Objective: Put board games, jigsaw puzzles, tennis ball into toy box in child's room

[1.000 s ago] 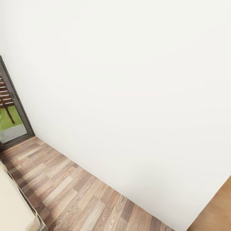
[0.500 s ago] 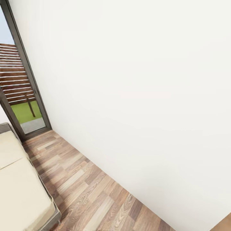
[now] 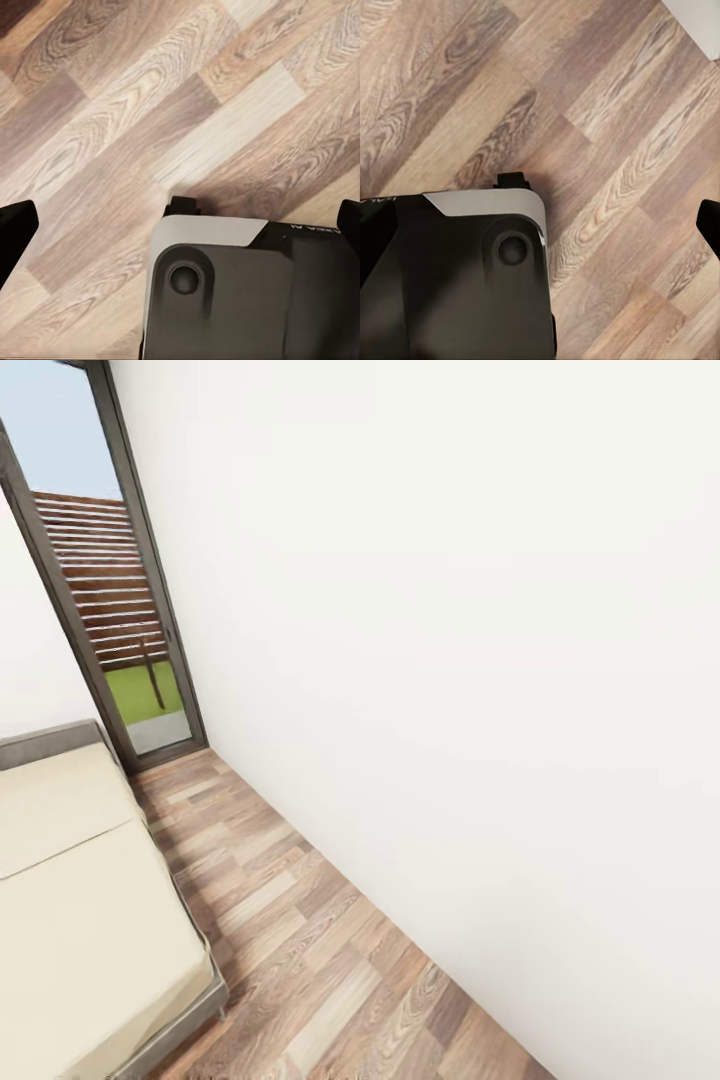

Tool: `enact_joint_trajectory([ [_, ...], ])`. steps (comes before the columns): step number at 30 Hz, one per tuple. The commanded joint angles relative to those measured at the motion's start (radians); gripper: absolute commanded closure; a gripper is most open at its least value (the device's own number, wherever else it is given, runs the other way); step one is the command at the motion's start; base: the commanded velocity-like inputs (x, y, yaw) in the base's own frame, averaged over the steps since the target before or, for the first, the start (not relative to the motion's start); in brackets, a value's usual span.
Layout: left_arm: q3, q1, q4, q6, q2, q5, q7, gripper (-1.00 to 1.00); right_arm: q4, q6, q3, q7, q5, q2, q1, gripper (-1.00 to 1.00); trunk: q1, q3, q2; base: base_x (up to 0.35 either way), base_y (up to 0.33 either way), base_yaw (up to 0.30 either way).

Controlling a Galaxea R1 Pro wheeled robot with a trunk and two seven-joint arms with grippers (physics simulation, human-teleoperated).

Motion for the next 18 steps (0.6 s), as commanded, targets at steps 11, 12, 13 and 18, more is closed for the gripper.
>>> enact_joint_trajectory([
  [11,0.007,-0.001,0.000,0.000,-0.002,0.001,0.001,-1.00,0.000,-0.001,0.000,-0.003,-0.001,0.000,-0.001,-1.00,0.000,-0.012,-0.002,-0.008,0.000,0.268],
  [12,0.007,-0.001,0.000,0.000,-0.002,0.001,0.002,-1.00,0.000,-0.001,0.000,-0.003,-0.001,0.000,-0.001,-1.00,0.000,-0.013,-0.002,-0.001,0.000,0.268],
  [13,0.007,-0.001,0.000,0.000,-0.002,0.000,0.002,-1.00,0.000,-0.001,0.000,-0.003,-0.001,0.000,-0.001,-1.00,0.000,-0.013,-0.002,-0.001,0.000,0.268],
  [18,0.007,-0.001,0.000,0.000,-0.002,0.001,0.003,-1.00,0.001,-0.001,0.001,-0.003,0.000,0.000,-0.001,-1.00,0.000,-0.018,-0.002,0.000,0.000,0.268],
])
